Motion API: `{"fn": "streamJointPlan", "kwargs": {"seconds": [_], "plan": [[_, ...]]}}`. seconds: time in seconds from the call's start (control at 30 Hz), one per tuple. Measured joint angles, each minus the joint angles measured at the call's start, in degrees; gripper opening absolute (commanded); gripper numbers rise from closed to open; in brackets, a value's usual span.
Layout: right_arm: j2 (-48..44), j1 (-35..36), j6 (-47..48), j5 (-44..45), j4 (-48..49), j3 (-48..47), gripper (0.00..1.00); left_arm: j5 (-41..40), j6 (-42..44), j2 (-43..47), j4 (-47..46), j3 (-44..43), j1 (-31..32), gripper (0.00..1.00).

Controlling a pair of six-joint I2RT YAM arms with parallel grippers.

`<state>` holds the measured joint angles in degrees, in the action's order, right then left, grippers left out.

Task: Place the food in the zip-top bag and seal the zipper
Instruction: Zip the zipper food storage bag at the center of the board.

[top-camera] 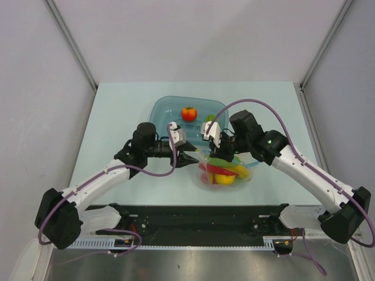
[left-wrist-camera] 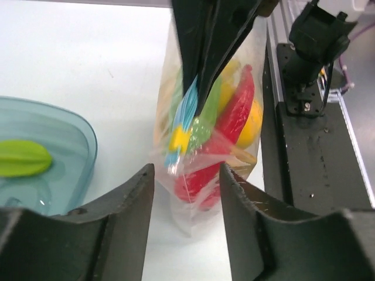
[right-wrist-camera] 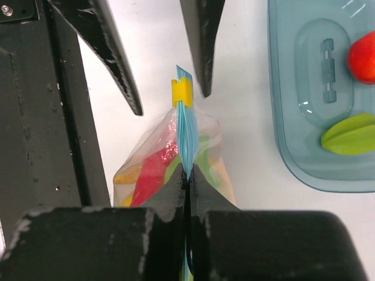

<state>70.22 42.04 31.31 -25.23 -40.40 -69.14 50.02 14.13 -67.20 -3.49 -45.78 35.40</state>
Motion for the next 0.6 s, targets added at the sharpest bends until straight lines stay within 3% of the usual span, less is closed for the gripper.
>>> {"fn": "streamJointPlan", "kwargs": {"seconds": [0.17,0.4,0.5,0.6], "plan": [[-1.73,-0.59,-1.62,-0.31,0.24,1.05,0.0,-1.64,-8.76,2.6,-12.26,7.89,-0.83,0.55],[-3.3,-1.38,-3.06,-2.16,1.05,2.45,0.0,-2.4,-17.49,0.35,-24.39,9.46,-0.81,0.57],[-3.32,-1.42,-3.78,-2.45,1.64,2.56,0.0,-2.32,-19.67,-0.72,-27.91,9.46,-0.63,0.52],[-3.34,-1.57,-4.52,-2.62,2.16,2.6,0.0,-2.01,-19.96,-1.42,-28.72,9.46,0.31,0.4]]}}
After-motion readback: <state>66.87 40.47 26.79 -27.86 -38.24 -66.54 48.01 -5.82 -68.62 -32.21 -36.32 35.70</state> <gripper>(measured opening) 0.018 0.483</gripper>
